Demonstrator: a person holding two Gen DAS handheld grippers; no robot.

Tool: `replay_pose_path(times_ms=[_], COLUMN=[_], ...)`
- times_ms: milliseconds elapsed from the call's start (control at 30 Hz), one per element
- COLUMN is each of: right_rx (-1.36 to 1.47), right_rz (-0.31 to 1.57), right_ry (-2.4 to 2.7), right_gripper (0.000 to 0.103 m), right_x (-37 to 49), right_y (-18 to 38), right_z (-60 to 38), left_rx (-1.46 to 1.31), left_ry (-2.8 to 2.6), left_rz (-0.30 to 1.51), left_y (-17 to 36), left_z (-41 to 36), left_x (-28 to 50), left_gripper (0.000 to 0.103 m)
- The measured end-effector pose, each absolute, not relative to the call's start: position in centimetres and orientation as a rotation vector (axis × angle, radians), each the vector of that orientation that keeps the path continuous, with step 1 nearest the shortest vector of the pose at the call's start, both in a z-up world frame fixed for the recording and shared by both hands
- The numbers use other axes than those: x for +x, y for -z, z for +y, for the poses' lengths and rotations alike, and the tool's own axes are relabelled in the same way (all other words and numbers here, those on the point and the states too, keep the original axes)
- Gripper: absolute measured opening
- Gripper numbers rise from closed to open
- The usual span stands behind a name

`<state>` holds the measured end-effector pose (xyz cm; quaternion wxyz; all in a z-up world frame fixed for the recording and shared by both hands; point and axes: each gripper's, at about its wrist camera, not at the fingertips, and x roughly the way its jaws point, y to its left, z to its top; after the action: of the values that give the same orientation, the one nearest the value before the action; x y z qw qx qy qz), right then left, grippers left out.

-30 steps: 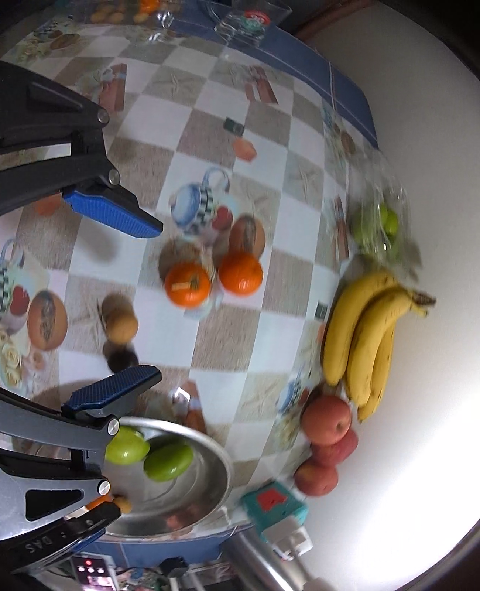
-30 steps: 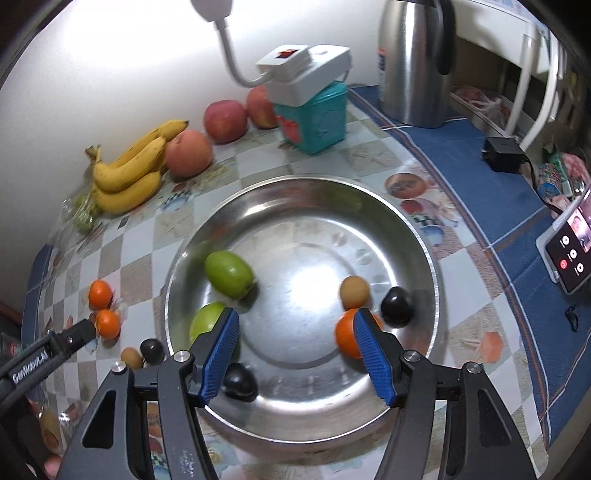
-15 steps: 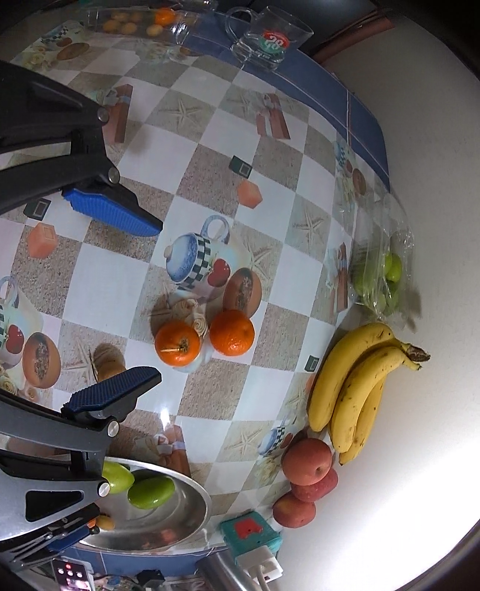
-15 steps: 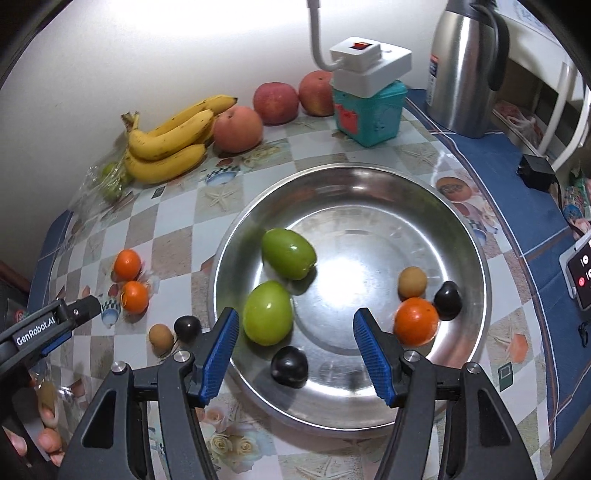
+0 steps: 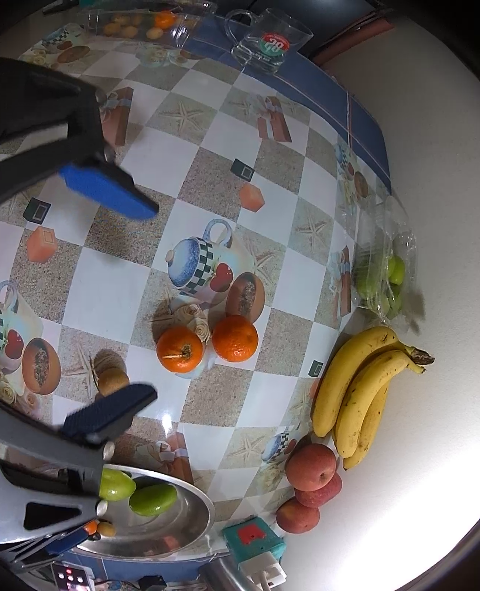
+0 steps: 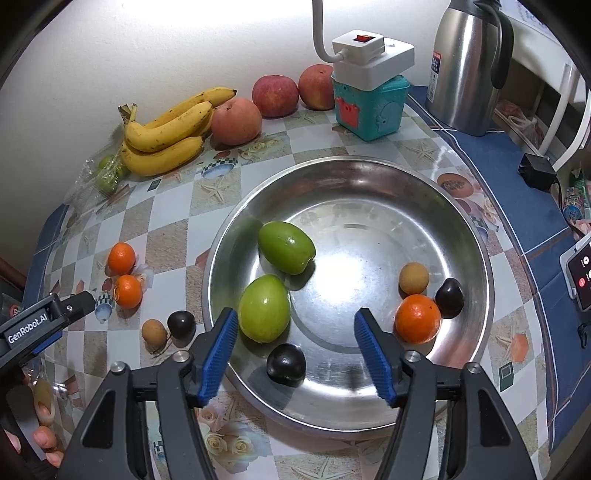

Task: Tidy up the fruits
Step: 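Withdraw both open grippers from the basin, then move both open grippers back toward the remaining fruit row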

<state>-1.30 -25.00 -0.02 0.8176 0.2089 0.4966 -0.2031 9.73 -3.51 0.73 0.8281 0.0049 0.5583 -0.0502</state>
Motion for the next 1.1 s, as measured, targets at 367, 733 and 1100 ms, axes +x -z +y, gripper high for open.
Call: replay_pose_path(times_ms=[367, 733, 1100], right_rx=[0.424, 0.384, 0.426], right_rz=[1.048, 1.018, 0.993], right_ry=[0.441, 0.46, 0.399], right_gripper=[0.079, 0.094, 0.094], right_x=[-1.3, -1.3, -0.9], right_y=[0.0, -0.3, -0.2], right_z=[-25.0, -24.8, -24.5], left_rx=[0.035, 0.039, 0.007], left_ry=[0.098, 0.103, 0.105], left_rz=[1.156, 1.138, 1.133], left_y=[-0.9, -1.2, -1.4], left_z=[-3.6, -3.5, -2.2], left_x=[9.7, 9.6, 10.2], left_gripper=[0.103, 0.103, 0.103])
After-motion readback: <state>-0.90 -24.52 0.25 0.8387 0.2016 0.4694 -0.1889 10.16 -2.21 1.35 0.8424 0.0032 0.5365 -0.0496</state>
